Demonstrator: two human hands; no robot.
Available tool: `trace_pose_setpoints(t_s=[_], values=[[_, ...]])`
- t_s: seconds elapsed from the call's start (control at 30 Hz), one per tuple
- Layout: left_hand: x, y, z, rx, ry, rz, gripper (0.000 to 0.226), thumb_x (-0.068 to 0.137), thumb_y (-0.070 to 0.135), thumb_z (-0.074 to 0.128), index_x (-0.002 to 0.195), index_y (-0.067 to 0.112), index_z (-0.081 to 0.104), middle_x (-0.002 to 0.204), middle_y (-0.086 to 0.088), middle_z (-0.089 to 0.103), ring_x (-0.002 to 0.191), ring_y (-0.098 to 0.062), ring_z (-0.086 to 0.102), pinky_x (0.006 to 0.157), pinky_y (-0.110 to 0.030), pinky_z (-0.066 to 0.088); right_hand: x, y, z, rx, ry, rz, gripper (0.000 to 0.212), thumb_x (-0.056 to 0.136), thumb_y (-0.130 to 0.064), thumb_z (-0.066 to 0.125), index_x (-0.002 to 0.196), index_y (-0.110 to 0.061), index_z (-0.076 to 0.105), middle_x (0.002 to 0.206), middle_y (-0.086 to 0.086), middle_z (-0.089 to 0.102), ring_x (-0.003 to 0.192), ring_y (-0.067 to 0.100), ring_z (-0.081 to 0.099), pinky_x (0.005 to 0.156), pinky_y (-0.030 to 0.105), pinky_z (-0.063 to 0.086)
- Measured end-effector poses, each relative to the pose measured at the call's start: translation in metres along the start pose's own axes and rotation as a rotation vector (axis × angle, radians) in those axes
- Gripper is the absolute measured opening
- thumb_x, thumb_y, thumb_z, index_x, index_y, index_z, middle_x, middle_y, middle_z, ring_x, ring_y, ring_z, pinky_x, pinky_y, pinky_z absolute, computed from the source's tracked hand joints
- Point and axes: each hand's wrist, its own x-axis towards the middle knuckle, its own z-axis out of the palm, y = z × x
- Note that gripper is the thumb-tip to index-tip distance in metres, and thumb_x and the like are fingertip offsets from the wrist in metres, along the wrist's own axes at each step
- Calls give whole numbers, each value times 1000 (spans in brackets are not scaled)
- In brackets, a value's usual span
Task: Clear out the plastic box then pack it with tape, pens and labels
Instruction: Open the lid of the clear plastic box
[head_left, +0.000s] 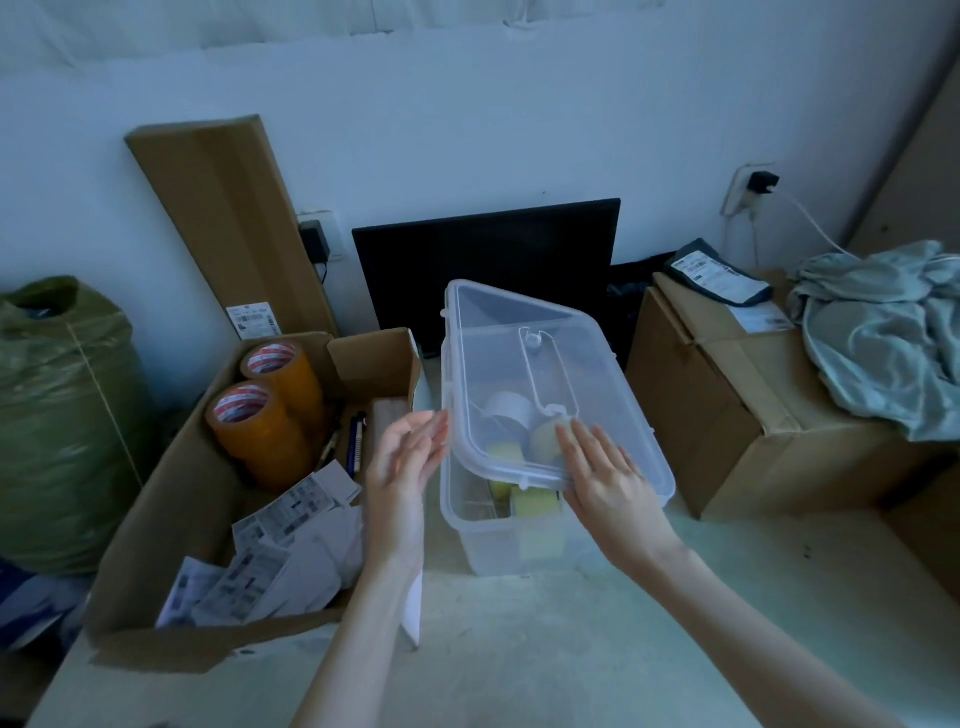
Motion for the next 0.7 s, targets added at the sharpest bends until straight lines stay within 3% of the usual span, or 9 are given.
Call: trace_pose_setpoints(t_s=[0.07,0.13,0.23,0.33,0.37,0.43,0.5,0.6,0.7], values=[[3,0,5,91,-40,31,24,90,28,60,111,16,63,116,-1,68,114,-15,61,98,-32,46,-3,6,4,12,32,30,72,66,2,80,130,7,49,127,25,58,112,47,59,78,58,54],[5,-3,11,201,-63,54,34,86,37,63,115,20,63,115,7,67,112,-5,60,97,-23,46,-6,14,5,35,94,53,51,78,4,66,127,11,52,126,27,59,112,47,59,78,58,54],[11,-16,16,439,-139,112,27,98,13,49,122,19,60,120,19,60,116,4,53,99,-13,41,-7,24,-6,129,183,105,44,81,6,48,124,10,55,123,27,61,111,45,61,81,55,54],[20,-37,18,698,-192,131,34,98,8,45,126,27,54,130,20,50,124,2,42,102,-13,30,-8,30,-19,339,259,286,47,83,14,51,128,4,55,127,18,61,110,30,63,87,33,51],[24,-44,16,770,-196,151,35,98,8,46,128,26,53,135,15,48,127,-1,39,105,-16,28,-7,34,-21,420,277,368,43,86,12,52,127,2,57,121,17,65,102,21,65,85,25,47],[30,-60,16,889,-210,195,36,97,8,48,129,22,54,141,8,45,133,-7,37,110,-23,28,-8,45,-23,554,348,538,27,93,-6,50,114,6,62,84,18,70,68,6,55,60,13,37],[32,-70,16,965,-213,221,36,96,7,48,129,21,55,143,6,44,135,-11,36,114,-32,29,-10,58,-17,675,412,719,38,96,-27,44,102,4,66,67,16,64,61,7,53,55,19,33],[31,-77,16,1084,-206,273,35,96,9,48,128,18,56,143,2,46,135,-15,36,115,-38,28,-22,78,6,842,423,910,29,95,-31,47,111,-21,69,93,10,72,94,20,68,81,33,48],[31,-81,17,1268,-237,312,35,96,15,49,130,19,55,145,3,45,136,-15,36,112,-30,26,-36,89,32,964,450,1001,26,86,-39,45,97,-52,65,103,0,72,105,20,67,95,46,51]])
